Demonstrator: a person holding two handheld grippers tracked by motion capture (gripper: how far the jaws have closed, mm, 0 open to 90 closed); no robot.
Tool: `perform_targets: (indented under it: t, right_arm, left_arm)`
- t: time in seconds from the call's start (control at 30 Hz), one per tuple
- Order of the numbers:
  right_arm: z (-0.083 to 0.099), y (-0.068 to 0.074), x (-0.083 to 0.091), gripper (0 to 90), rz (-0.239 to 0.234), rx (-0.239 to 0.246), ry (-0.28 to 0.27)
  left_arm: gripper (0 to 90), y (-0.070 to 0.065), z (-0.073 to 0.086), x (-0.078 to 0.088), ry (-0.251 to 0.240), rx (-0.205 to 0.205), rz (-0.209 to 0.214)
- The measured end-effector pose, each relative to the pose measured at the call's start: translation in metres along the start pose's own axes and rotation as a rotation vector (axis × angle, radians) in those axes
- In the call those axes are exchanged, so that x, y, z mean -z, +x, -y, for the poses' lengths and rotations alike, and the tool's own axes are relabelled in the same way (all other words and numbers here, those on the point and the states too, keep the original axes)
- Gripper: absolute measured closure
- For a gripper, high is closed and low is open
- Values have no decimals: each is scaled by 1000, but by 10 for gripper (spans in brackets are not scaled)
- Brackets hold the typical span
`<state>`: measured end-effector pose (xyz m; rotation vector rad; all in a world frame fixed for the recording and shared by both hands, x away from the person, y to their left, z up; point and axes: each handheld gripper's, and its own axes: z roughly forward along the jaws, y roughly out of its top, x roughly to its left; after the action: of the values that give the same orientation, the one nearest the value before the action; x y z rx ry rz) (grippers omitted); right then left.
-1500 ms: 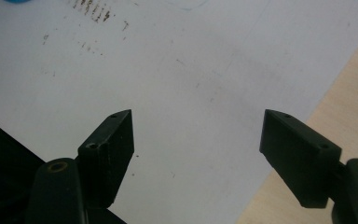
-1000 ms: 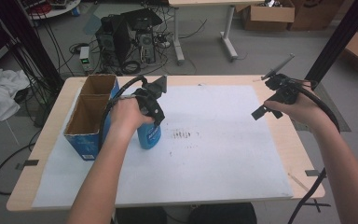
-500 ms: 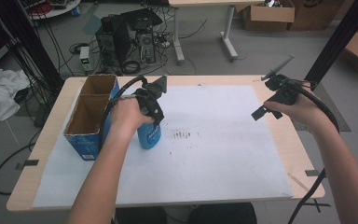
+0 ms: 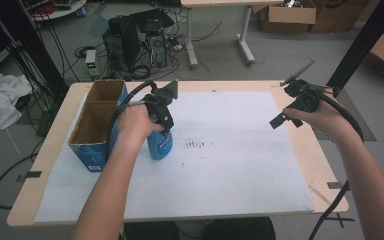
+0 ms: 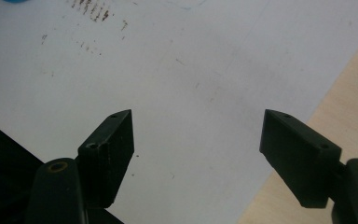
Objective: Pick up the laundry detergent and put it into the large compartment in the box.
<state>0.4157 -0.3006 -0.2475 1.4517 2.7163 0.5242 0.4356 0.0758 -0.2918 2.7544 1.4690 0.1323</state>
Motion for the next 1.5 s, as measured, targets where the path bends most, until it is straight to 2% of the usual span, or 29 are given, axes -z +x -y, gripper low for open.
perform_targets:
  t: [0.13,0.3,0.7,0.97,1.13,1.27,1.43,1.47,1.5]
  right_arm:
    - [0,0,1,263,1,1,-1]
    - [1,2,2,264,1,1,-3]
    - [8,7,4,264,-3,-2,-14]
    - [11,5,7,264,-3,-5,-19]
    - [9,2,9,264,-7,-5,-23]
    - [6,2,10,264,-10,-3,-22]
    - [3,3,13,264,-15,3,-30]
    - [2,3,14,264,-16,4,-32]
    - [1,3,14,263,-17,3,-32]
  left_arm:
    - [371,1,0,0,-7,11,8]
    - [373,1,0,1,3,-3,2]
    - [379,-1,-2,2,31,-4,-7]
    - [380,-3,-3,8,38,-7,-17]
    - [380,-2,-3,28,23,5,-7]
    - [381,2,0,52,8,30,0]
    - [381,12,4,91,-16,101,1]
    - [381,12,4,91,-16,101,1]
    - [381,18,7,106,-26,127,-6]
